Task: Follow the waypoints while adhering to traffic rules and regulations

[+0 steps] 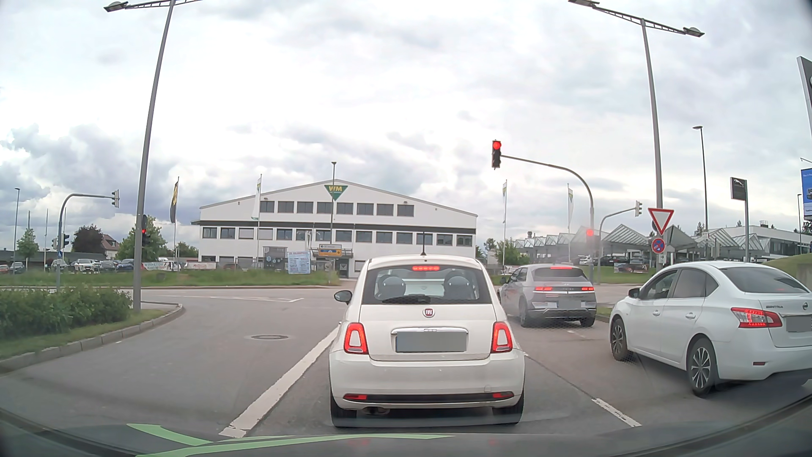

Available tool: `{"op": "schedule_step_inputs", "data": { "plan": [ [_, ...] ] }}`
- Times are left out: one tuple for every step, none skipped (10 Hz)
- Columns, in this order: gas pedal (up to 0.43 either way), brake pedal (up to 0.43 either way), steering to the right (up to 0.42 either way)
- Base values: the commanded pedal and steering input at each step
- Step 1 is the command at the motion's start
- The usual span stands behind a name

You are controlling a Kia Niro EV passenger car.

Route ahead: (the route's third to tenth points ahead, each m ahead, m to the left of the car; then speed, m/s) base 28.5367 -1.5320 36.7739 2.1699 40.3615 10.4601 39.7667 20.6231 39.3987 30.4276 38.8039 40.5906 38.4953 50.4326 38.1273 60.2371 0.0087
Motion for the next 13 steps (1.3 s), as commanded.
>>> {"op": "schedule_step_inputs", "data": {
  "plan": [
    [0.0, 0.329, -0.001],
    [0.0, 0.329, -0.001],
    [0.0, 0.329, -0.001],
    [0.0, 0.329, -0.001],
    [0.0, 0.329, -0.001],
    [0.0, 0.329, -0.001],
    [0.0, 0.329, -0.001],
    [0.0, 0.329, -0.001],
    [0.0, 0.329, -0.001],
    [0.0, 0.329, -0.001],
    [0.0, 0.329, -0.001],
    [0.0, 0.329, -0.001],
    [0.0, 0.329, -0.001]
  ]
}}
